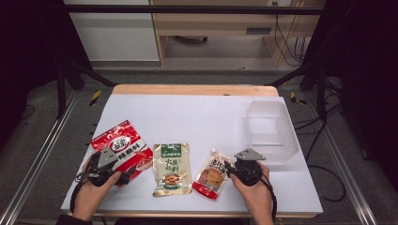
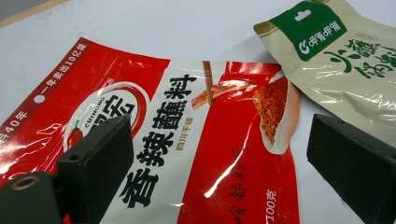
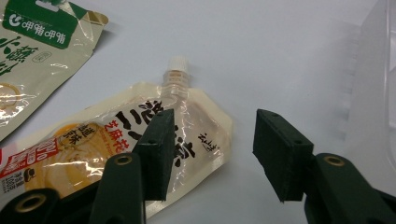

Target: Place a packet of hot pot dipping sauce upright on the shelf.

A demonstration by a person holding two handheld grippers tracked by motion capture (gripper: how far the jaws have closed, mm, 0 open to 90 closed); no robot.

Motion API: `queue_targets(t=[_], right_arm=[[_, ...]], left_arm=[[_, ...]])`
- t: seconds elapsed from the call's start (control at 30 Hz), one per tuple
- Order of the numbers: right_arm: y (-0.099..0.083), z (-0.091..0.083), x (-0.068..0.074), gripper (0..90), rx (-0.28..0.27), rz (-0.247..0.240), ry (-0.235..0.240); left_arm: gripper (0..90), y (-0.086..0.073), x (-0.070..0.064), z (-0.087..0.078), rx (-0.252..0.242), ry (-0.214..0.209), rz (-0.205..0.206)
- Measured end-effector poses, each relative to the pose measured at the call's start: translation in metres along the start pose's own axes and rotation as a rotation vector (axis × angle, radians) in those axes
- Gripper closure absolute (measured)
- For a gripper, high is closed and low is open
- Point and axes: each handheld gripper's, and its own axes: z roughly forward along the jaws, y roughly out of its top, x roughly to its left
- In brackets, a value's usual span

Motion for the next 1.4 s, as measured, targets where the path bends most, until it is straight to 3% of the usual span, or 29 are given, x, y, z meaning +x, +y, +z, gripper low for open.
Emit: queue_targets(t=[0.33,0.47,0.73,0.93,1.1,1.23,1.4], right_arm=[[0.002,0.011,-0.003,51.9,0.023,0.028,0.013],[0.003,0.016,-0.004,49.7,0.035,0.003,-0.011],[0.004,0.026,-0.007,45.9,0.074,0.036,0.011],[0.001,0.032,-0.006,46.4,0.109,0.034,0.03],[0.001,0.032,-0.006,51.4,0.112,0.073,0.093],[0.002,0.027,-0.004,61.9,0.101,0.074,0.1],[0.004,0.023,0.005,77.8,0.097,0.014,0.104]], left_arm=[[7.2,-0.001,0.001,0.0,0.01,-0.002,-0.007],[7.5,-0.001,0.001,0.002,0.017,-0.01,-0.004],[7.6,0.0,0.0,0.002,0.016,-0.018,0.004],[7.7,0.0,-0.001,0.002,0.013,-0.022,0.013],[7.8,0.0,-0.001,0.001,0.011,-0.024,0.011],[8.0,0.001,-0.002,0.001,0.008,-0.024,0.012],[8.0,0.001,-0.002,0.002,0.017,-0.032,0.016]])
